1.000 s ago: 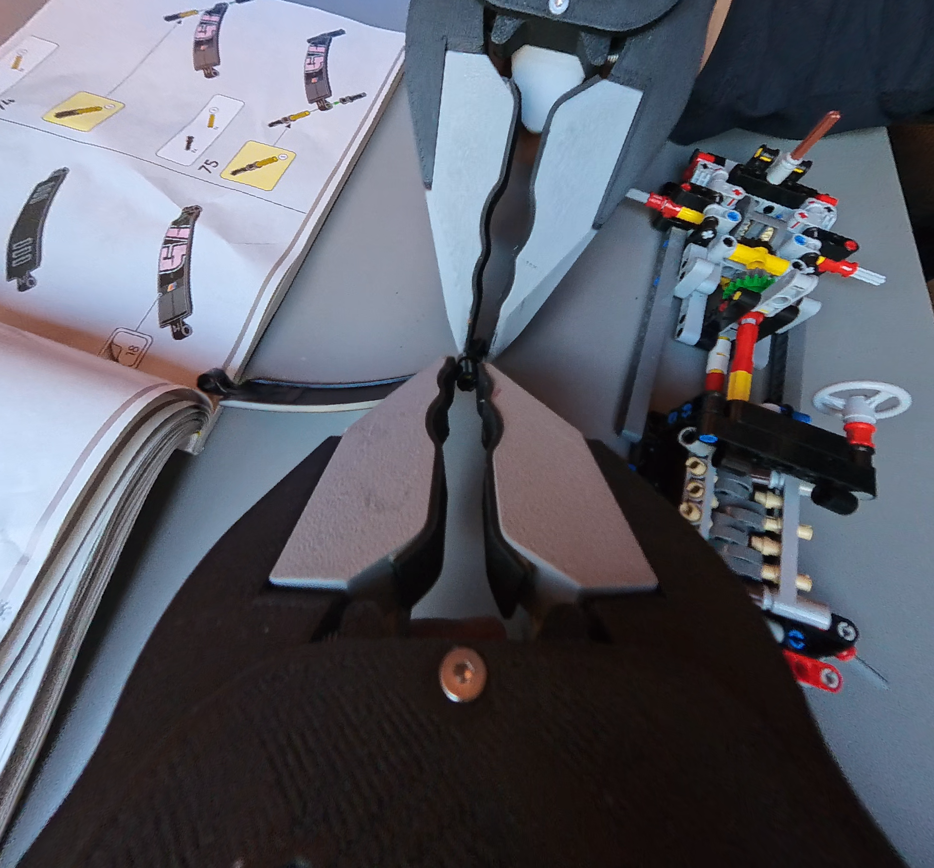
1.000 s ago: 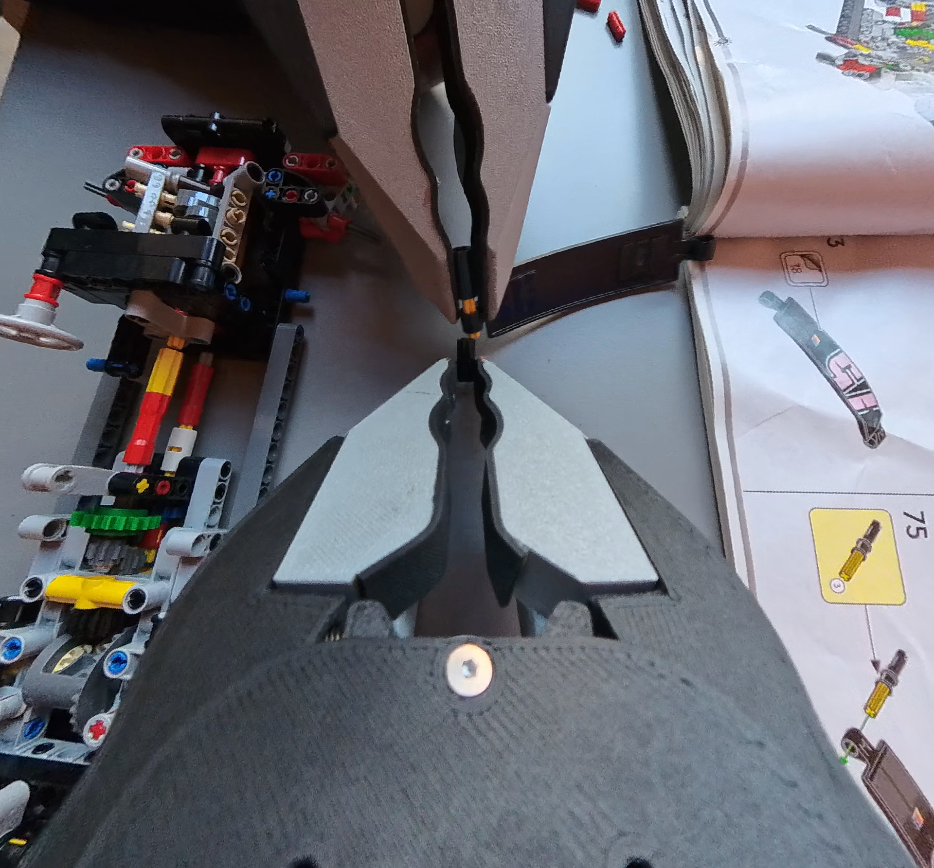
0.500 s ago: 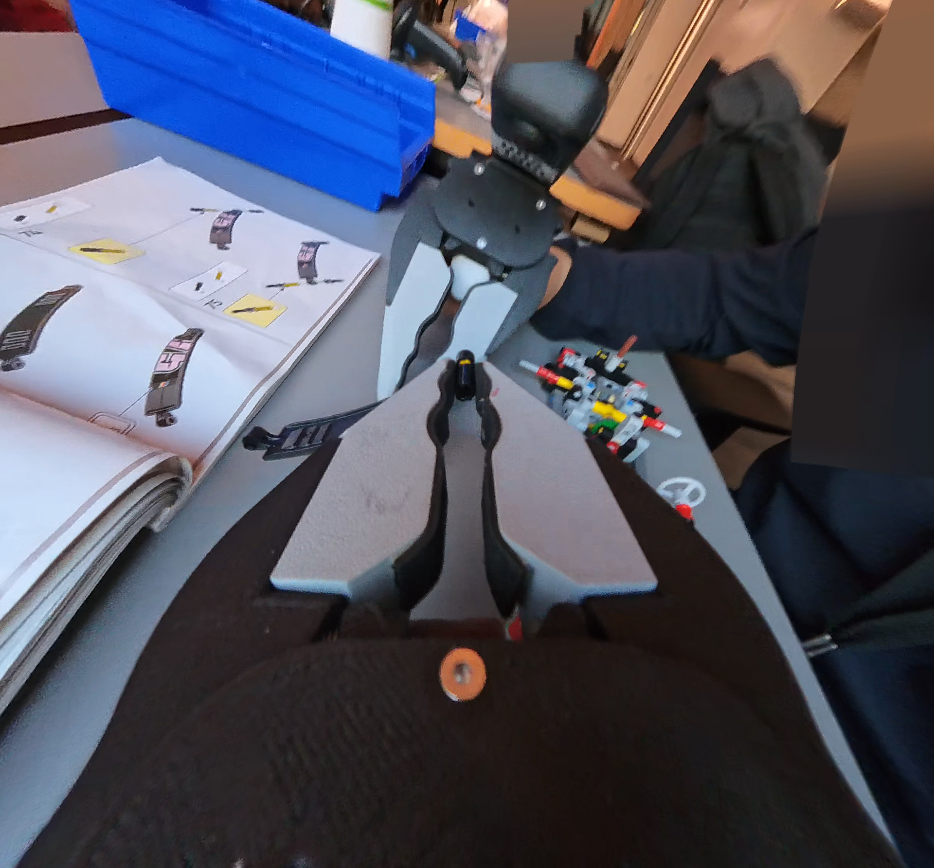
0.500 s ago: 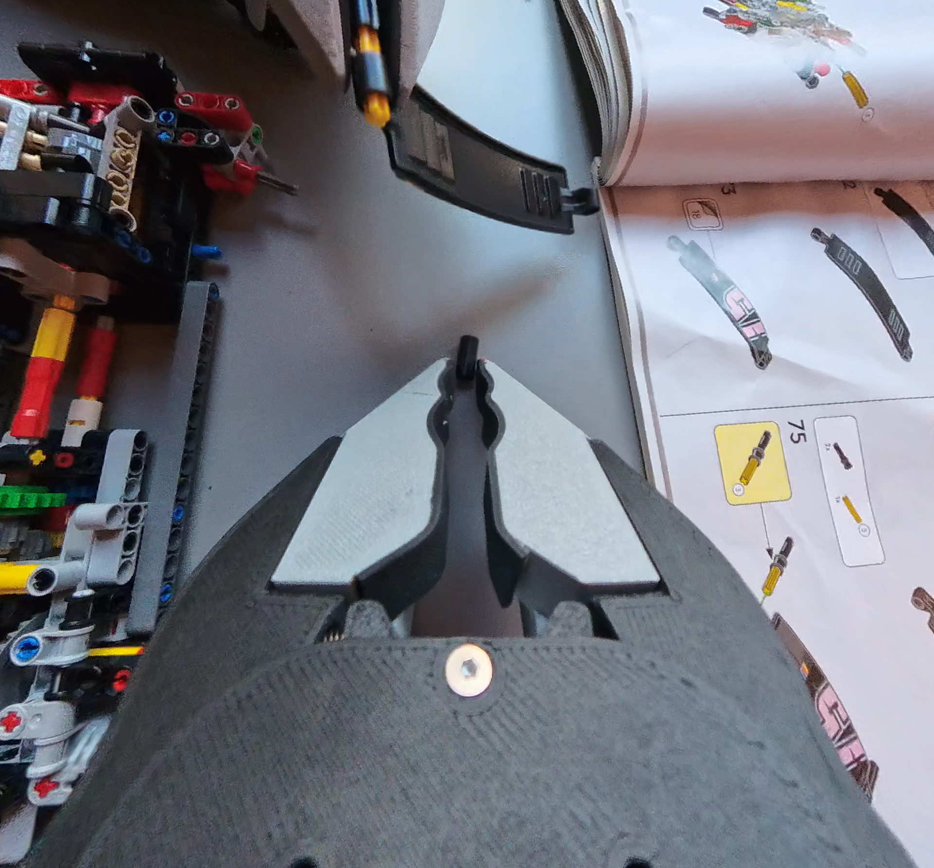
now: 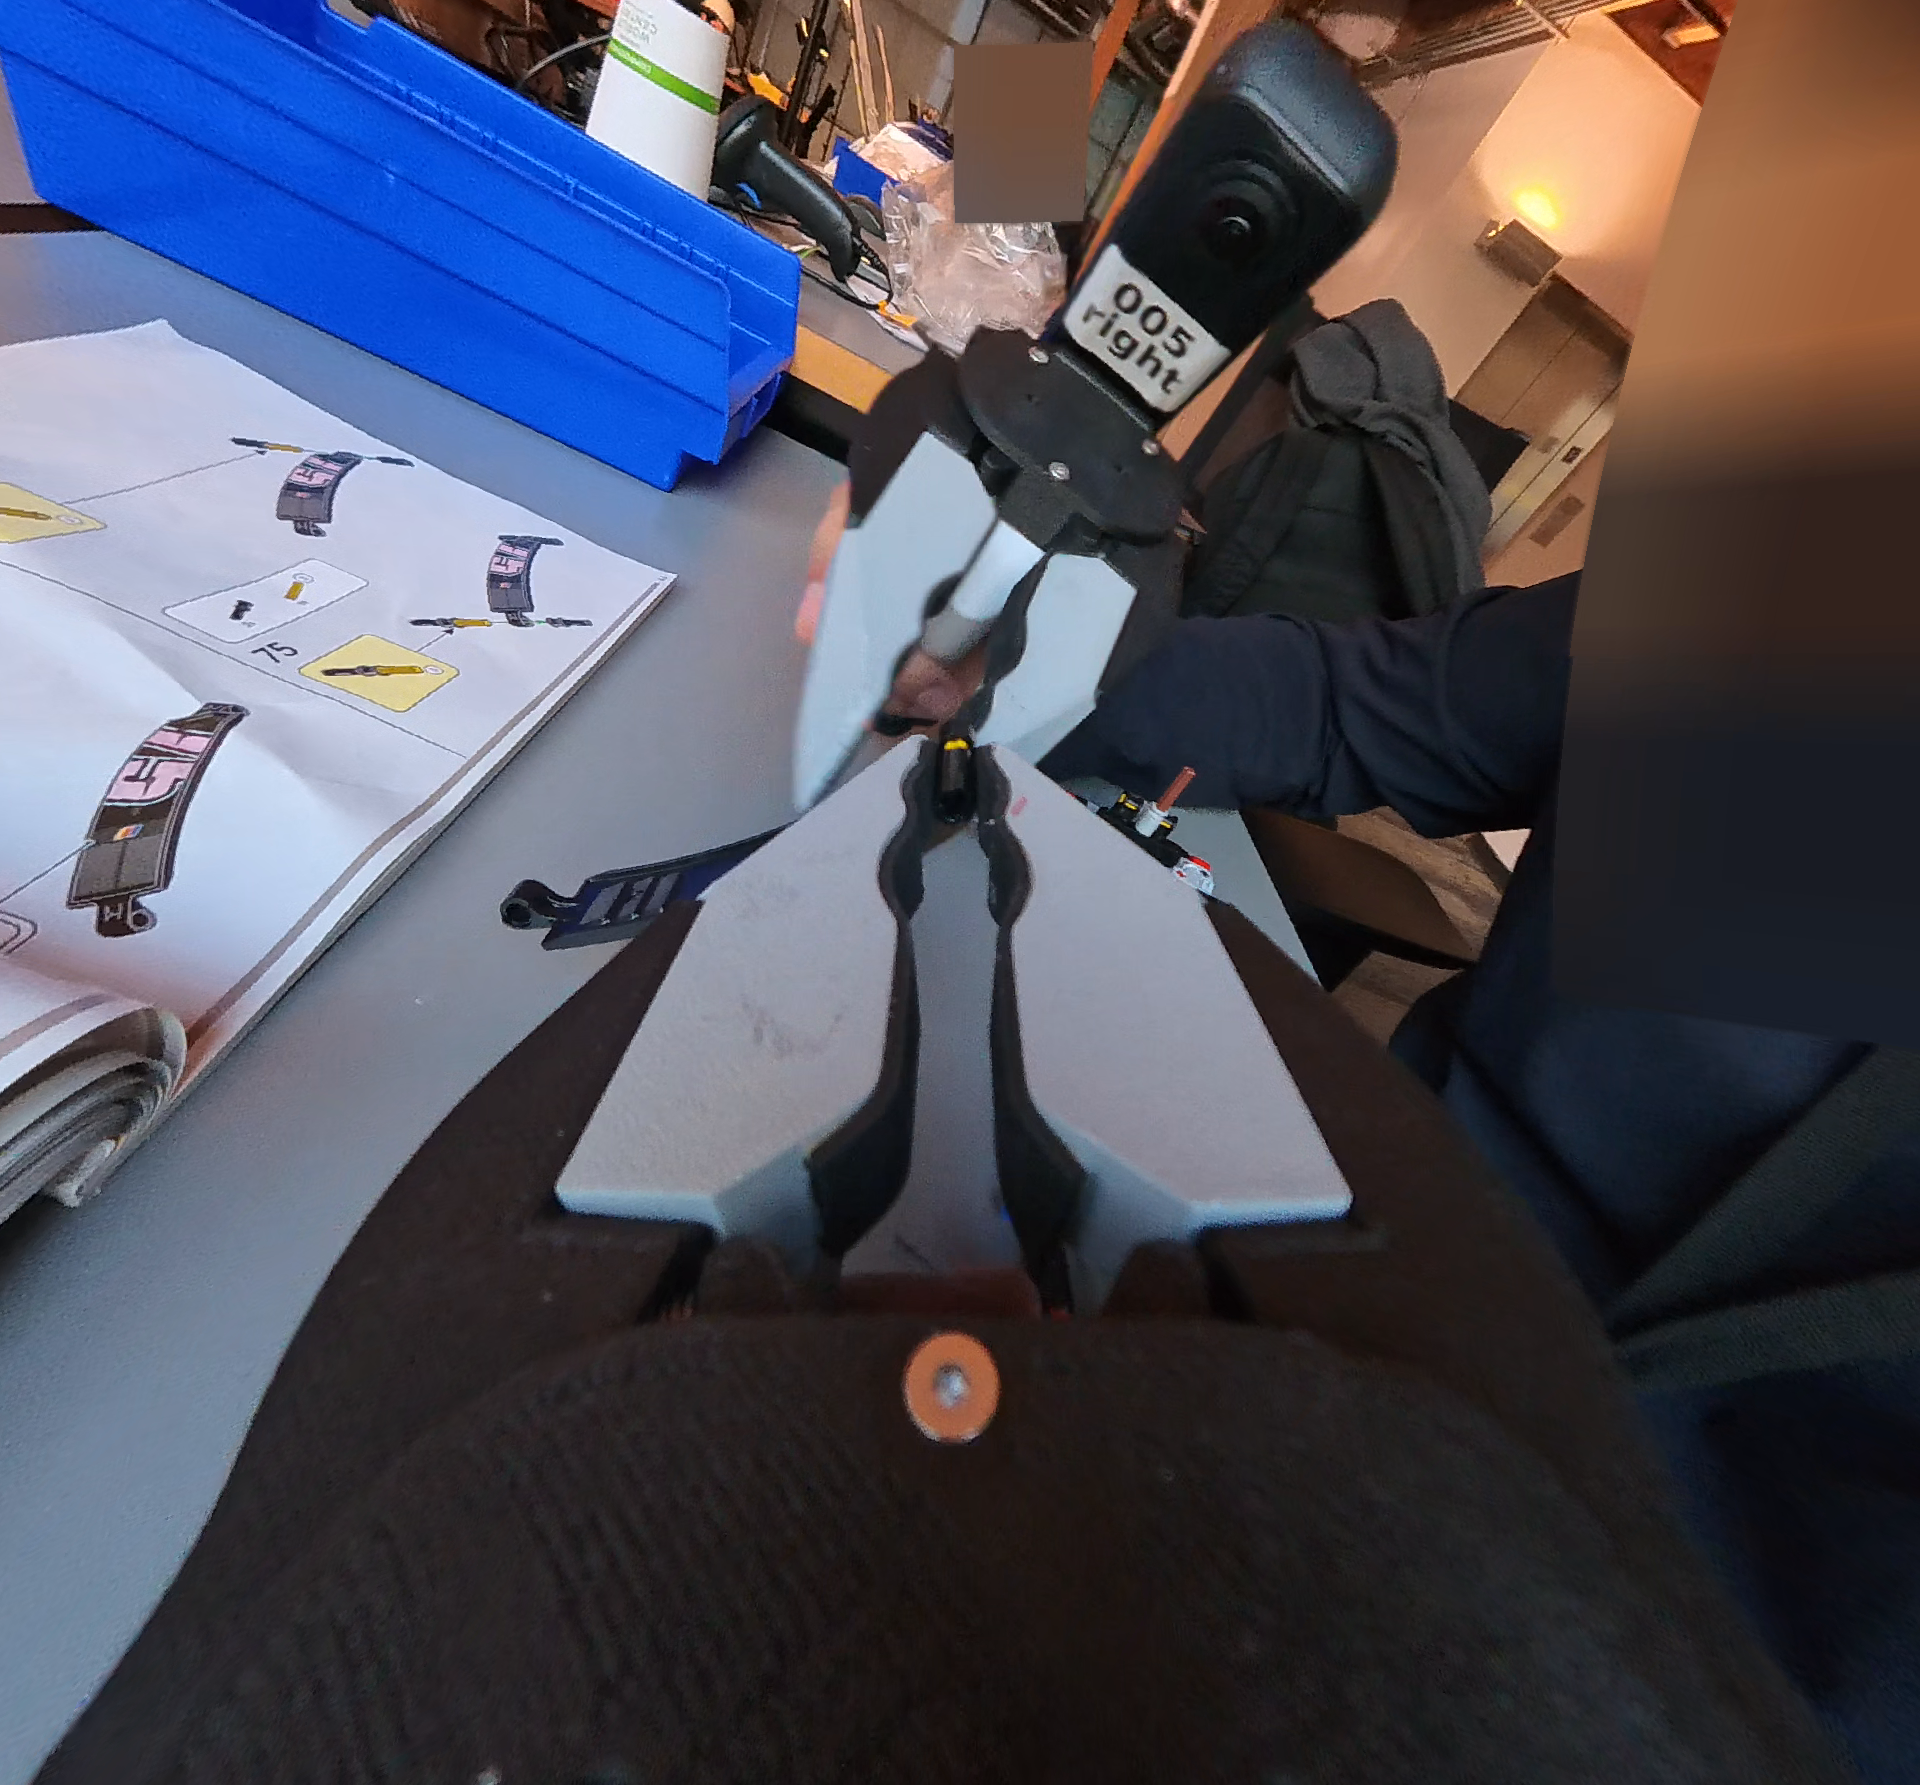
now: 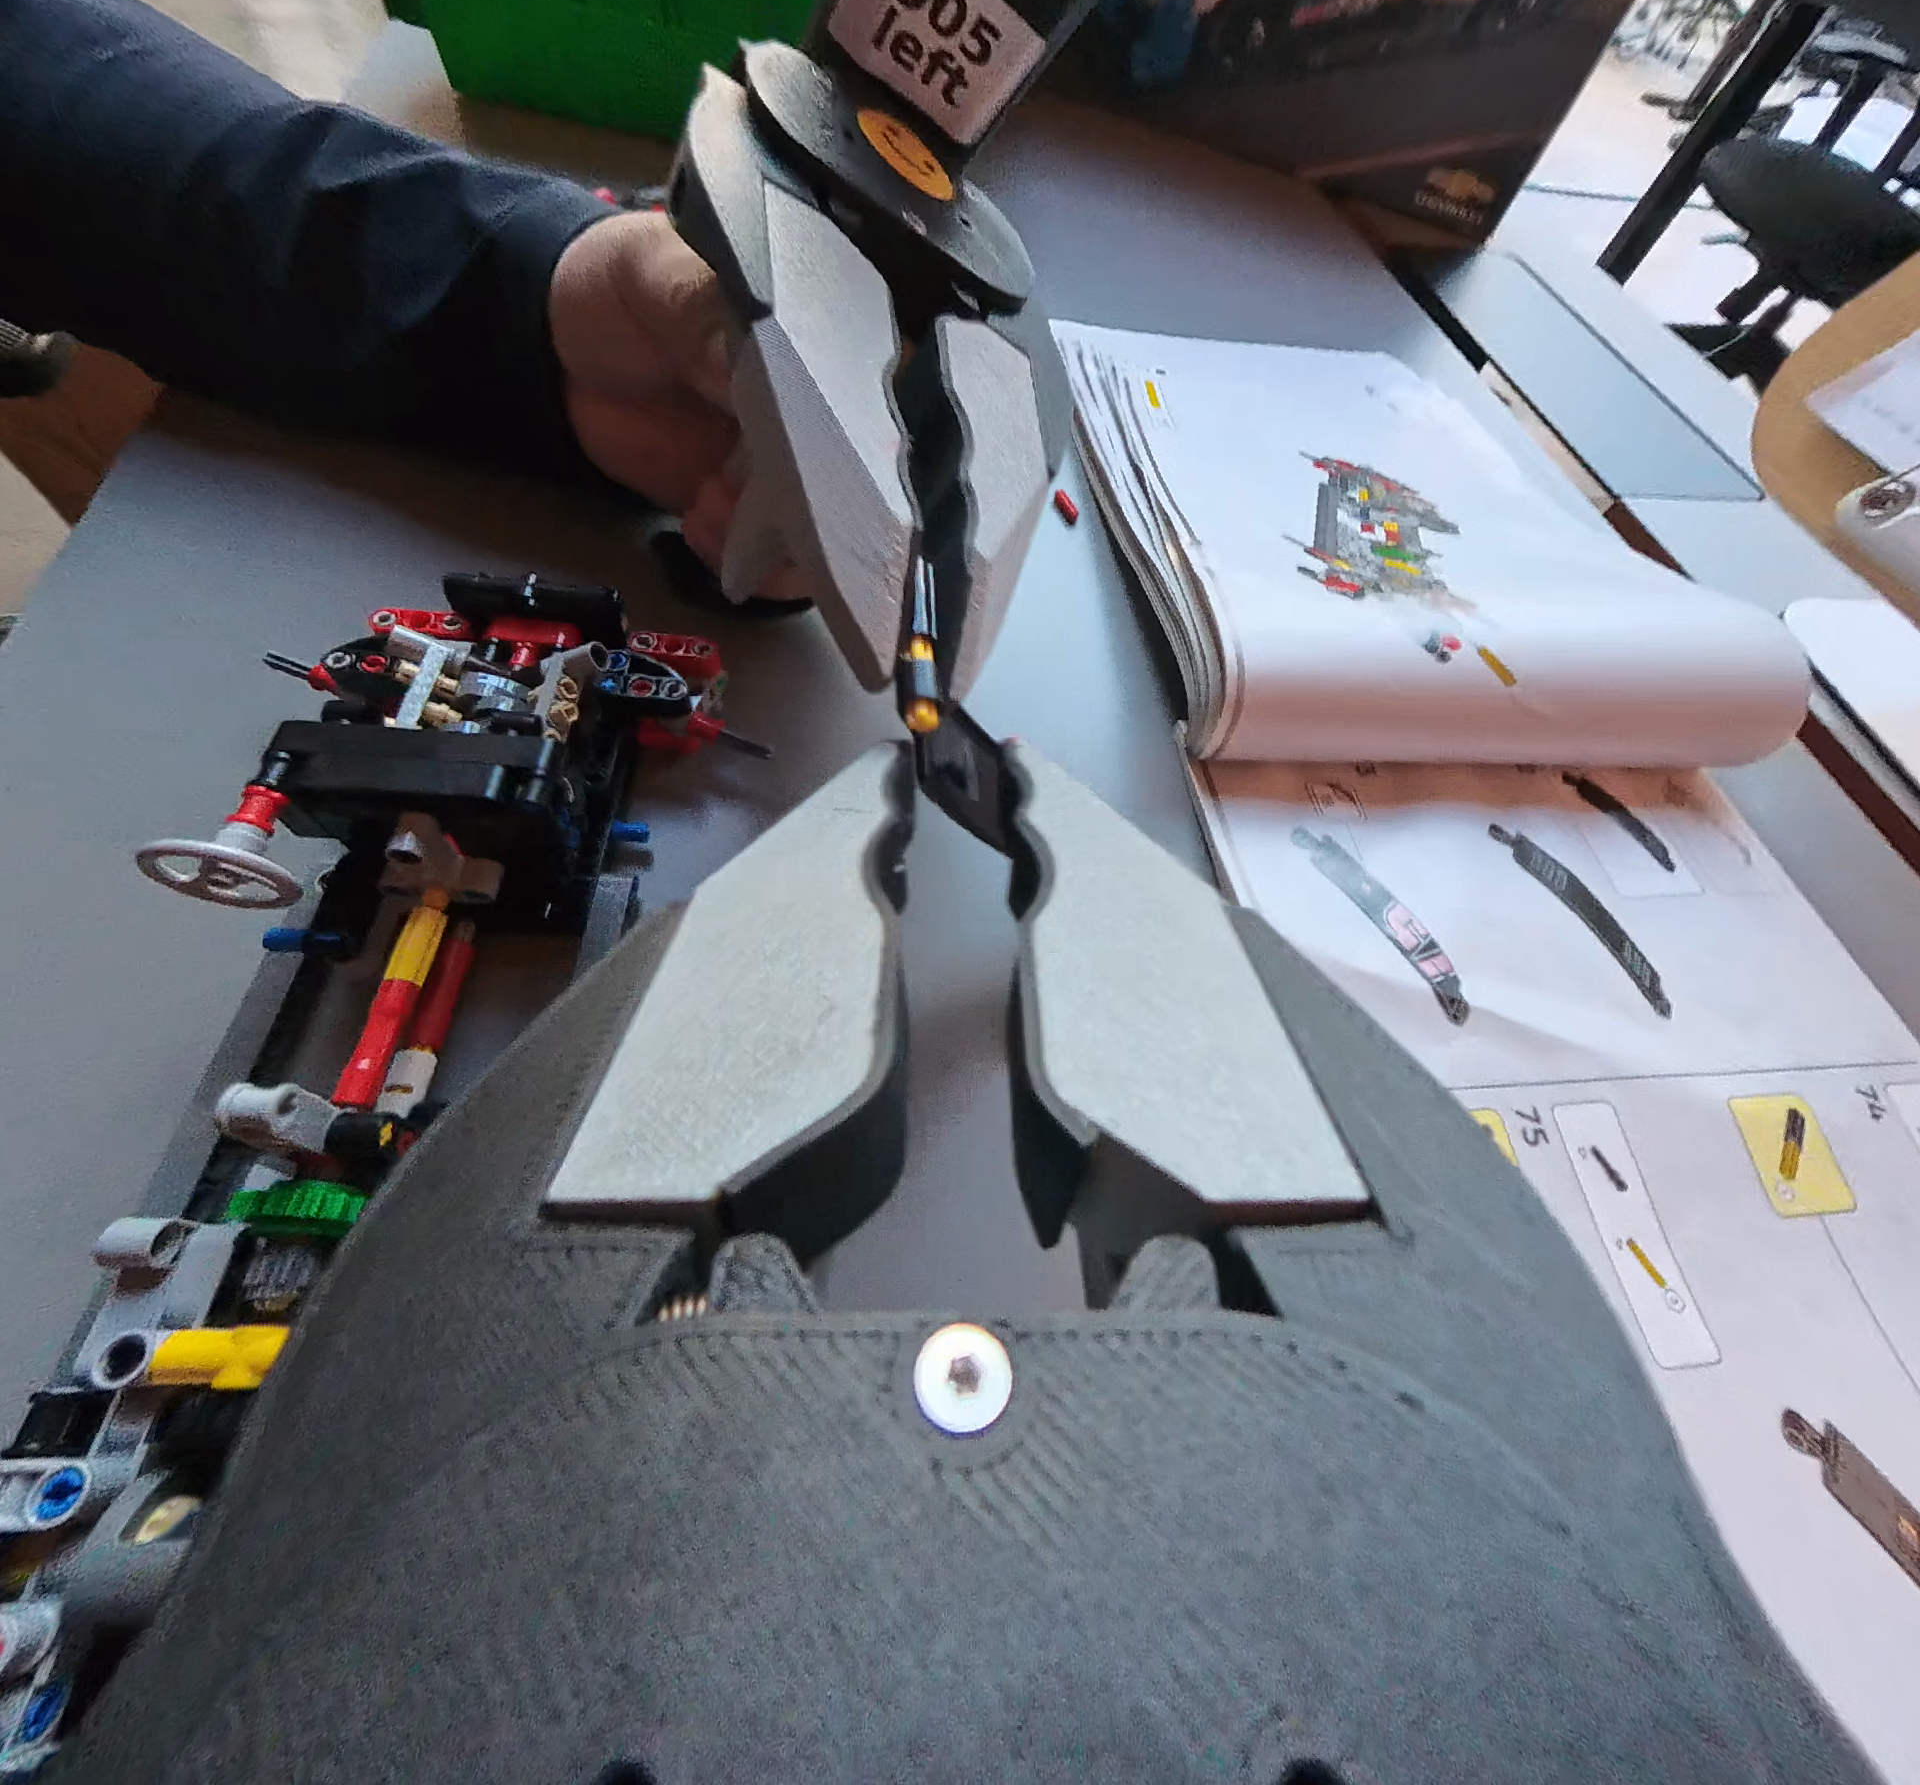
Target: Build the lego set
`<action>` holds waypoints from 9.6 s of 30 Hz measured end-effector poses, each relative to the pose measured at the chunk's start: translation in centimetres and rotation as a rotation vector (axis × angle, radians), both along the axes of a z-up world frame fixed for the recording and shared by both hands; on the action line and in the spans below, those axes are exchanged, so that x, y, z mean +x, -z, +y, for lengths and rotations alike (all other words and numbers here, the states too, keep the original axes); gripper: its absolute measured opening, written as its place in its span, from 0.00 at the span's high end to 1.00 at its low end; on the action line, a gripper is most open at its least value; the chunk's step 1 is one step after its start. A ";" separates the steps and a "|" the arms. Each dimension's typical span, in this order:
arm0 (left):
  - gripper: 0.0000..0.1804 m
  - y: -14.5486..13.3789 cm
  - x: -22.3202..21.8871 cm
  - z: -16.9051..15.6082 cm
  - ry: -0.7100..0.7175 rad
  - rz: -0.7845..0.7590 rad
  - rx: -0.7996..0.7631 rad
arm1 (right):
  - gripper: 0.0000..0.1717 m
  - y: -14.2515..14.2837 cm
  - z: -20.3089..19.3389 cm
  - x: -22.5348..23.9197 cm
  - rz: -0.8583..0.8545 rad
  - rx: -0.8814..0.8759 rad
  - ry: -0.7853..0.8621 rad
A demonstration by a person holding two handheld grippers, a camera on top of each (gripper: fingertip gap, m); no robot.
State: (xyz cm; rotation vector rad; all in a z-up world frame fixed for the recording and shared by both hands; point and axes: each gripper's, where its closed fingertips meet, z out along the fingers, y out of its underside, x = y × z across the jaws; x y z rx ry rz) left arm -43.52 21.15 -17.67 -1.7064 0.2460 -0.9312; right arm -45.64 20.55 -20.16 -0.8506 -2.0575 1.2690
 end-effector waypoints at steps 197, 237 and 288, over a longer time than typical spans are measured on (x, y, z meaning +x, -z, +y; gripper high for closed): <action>0.98 -2.6 -5.7 -2.1 -0.169 0.101 -0.011 | 0.90 5.9 4.1 1.2 -0.423 -0.014 0.045; 0.97 -1.1 -4.5 -2.6 -0.121 0.287 -0.044 | 0.87 7.2 4.3 0.0 -0.245 0.315 -0.128; 0.98 0.4 -3.6 -2.9 -0.101 0.464 -0.088 | 0.98 -2.4 -1.4 -0.3 0.016 0.234 -0.182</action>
